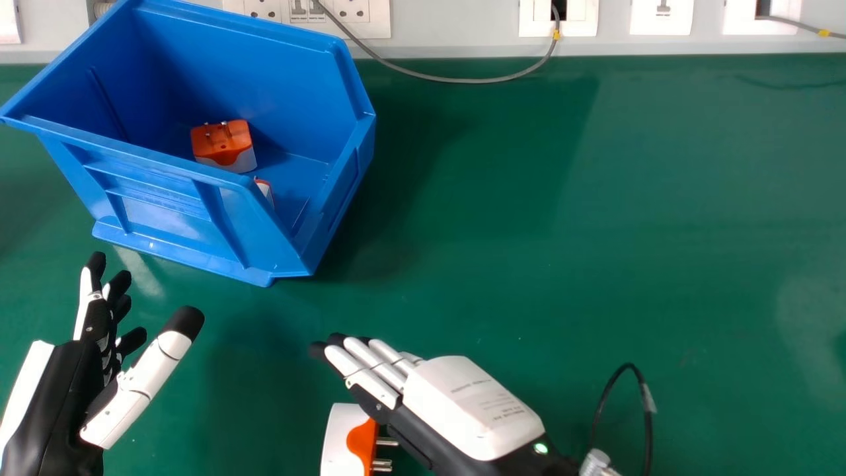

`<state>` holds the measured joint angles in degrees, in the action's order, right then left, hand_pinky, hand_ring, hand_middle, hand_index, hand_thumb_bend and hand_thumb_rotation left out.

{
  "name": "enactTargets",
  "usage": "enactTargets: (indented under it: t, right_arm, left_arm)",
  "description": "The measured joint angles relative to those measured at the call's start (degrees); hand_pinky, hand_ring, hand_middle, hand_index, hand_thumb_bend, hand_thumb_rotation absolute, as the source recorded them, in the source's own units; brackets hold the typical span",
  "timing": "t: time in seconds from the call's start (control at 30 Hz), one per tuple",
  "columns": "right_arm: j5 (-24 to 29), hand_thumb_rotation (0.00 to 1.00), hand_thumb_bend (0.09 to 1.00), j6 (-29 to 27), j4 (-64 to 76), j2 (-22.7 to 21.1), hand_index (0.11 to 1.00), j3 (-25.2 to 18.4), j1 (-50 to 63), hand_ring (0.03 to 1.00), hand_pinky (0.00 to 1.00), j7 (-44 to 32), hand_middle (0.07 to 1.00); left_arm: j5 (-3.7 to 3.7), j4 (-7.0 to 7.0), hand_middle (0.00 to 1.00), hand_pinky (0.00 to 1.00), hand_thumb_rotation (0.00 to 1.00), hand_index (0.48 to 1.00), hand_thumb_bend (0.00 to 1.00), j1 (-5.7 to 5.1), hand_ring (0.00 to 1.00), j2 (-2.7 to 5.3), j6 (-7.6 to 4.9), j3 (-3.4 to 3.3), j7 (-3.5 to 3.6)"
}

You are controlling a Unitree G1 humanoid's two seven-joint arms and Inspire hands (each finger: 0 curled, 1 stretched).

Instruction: Pick all objects and put in blue box

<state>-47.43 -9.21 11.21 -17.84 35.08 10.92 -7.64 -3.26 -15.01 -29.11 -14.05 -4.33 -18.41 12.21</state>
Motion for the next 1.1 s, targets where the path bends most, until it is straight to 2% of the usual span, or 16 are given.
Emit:
enactTargets:
  t: [0.2,0.43,0.67,1.1]
  right_arm:
    - [-0.43,0.3,0.716,0.35,-4.63,2.07,0.965,1.07,-1.89,0.979,0.92,0.01,1.0]
    - [-0.75,0.26,0.687,0.81,-8.36,2.9,0.954,1.62,-3.6,0.981,0.91,0.97,1.0]
    - [-1.93,0.24,0.665,1.17,-10.23,2.91,0.954,1.83,-4.57,0.985,0.92,1.15,1.0]
    - [-3.04,0.25,0.539,1.22,-12.57,2.86,0.956,3.27,-7.01,0.99,0.93,1.21,1.0]
  left_arm:
    - [0.2,-0.22,1.0,0.94,0.68,1.0,0.8,-0.07,1.0,-0.04,0.05,-0.03,-0.02]
    - [0.39,-1.12,1.0,0.94,0.69,1.0,0.8,-0.24,1.0,-0.04,0.19,-0.02,-0.11]
    - [0.41,-1.14,1.0,0.94,0.69,1.0,0.79,0.11,1.0,-0.04,1.31,-0.02,-0.24]
    - [0.4,-1.33,1.0,0.95,0.69,1.0,0.79,0.51,1.0,-0.25,1.69,-0.04,-0.26]
